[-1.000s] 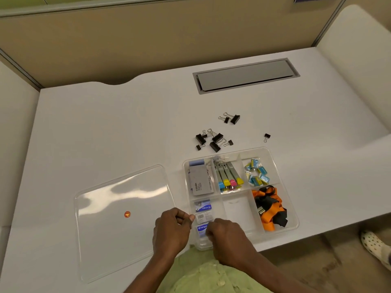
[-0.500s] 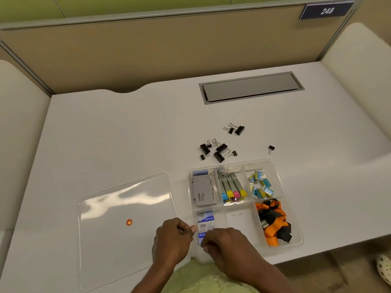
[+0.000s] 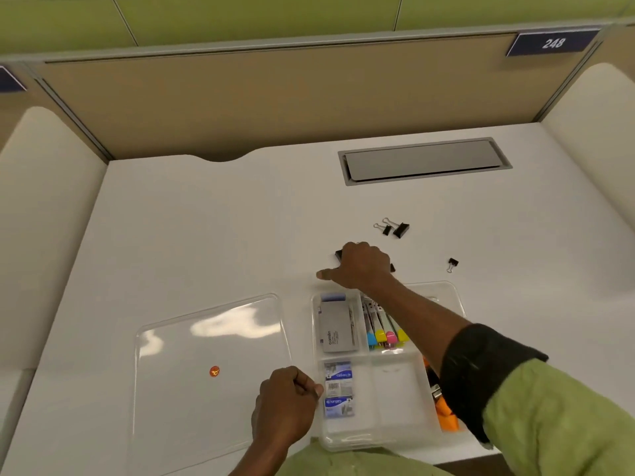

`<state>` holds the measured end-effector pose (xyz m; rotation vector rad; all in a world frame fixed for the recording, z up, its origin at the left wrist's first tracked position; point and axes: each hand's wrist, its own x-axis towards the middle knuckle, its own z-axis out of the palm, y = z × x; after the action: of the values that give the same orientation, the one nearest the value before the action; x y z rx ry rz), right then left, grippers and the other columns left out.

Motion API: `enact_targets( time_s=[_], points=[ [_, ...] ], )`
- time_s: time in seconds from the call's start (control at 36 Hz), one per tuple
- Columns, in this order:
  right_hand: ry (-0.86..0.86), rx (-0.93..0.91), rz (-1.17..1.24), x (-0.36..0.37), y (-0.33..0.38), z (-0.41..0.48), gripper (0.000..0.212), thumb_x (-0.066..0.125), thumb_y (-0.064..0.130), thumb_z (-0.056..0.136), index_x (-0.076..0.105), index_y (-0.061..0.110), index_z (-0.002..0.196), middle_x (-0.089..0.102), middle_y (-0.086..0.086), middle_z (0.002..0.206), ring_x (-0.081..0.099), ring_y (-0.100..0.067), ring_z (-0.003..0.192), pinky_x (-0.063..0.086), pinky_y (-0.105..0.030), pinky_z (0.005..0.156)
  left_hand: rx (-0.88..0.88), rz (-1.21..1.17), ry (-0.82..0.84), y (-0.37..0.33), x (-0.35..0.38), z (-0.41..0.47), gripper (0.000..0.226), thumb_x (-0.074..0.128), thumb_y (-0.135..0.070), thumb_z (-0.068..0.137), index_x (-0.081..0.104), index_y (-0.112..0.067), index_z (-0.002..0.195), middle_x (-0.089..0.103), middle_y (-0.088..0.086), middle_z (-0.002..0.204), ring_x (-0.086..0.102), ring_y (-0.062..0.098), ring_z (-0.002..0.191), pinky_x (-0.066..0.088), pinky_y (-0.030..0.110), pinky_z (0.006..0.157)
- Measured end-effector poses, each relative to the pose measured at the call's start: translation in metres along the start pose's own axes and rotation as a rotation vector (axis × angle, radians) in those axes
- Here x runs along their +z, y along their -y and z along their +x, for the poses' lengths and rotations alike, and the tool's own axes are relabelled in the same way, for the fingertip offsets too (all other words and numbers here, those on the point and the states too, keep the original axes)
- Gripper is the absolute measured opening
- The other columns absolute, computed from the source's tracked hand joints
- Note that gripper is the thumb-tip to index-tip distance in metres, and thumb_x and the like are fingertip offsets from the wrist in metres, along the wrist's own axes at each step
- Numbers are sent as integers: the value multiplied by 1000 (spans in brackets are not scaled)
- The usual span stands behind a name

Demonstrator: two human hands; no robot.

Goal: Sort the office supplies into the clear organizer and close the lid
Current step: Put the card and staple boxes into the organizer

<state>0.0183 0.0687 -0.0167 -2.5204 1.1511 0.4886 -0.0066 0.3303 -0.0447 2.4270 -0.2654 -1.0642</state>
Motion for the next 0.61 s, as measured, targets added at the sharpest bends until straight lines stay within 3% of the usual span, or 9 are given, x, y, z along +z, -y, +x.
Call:
enact_targets(
  time_s=[0.06, 0.17, 0.25, 0.39, 0.5, 0.61],
  points=[
    [54, -1, -58, 4, 9, 11, 86, 65, 83, 69, 60, 18, 125, 65, -6, 120, 62, -29, 112, 48, -41, 87, -8, 0, -3, -2, 1, 0, 15, 82, -31, 85, 71, -28, 76, 76, -11, 76, 74, 11, 74, 65, 40, 82],
    [106, 18, -124, 18, 21, 24, 79, 71, 82, 61, 64, 18, 107, 66, -2, 97, 66, -27, 96, 46, -36, 73, -15, 1, -25, -3, 1, -1, 14, 81, -31, 85, 72, -28, 75, 75, -13, 78, 73, 9, 77, 64, 40, 81],
    [138, 32, -114, 24, 25, 28, 60, 74, 63, 68, 67, 16, 104, 65, 0, 90, 65, -27, 86, 49, -35, 71, -17, -17, -36, -2, 0, -2, 14, 78, -33, 84, 72, -28, 72, 76, -15, 75, 72, 8, 77, 63, 40, 81],
    [164, 18, -42, 23, 27, 29, 35, 75, 36, 71, 63, 17, 97, 66, -1, 91, 63, -27, 85, 51, -36, 75, -9, -6, -49, -2, 0, -2, 19, 80, -40, 84, 71, -29, 72, 75, -12, 74, 71, 9, 75, 61, 36, 80],
    [193, 34, -33, 22, 25, 31, 59, 80, 58, 70, 63, 17, 107, 66, -1, 97, 65, -28, 94, 52, -40, 80, -4, -5, -48, -2, 0, -2, 18, 79, -40, 84, 70, -29, 73, 75, -12, 75, 71, 10, 77, 61, 36, 81],
    [269, 74, 11, 18, 33, 31, 89, 70, 88, 50, 60, 20, 106, 69, -3, 102, 65, -31, 101, 49, -47, 94, 17, 11, -44, -3, 0, -3, 19, 79, -38, 86, 70, -28, 73, 75, -11, 77, 71, 10, 77, 61, 36, 80]
  ],
)
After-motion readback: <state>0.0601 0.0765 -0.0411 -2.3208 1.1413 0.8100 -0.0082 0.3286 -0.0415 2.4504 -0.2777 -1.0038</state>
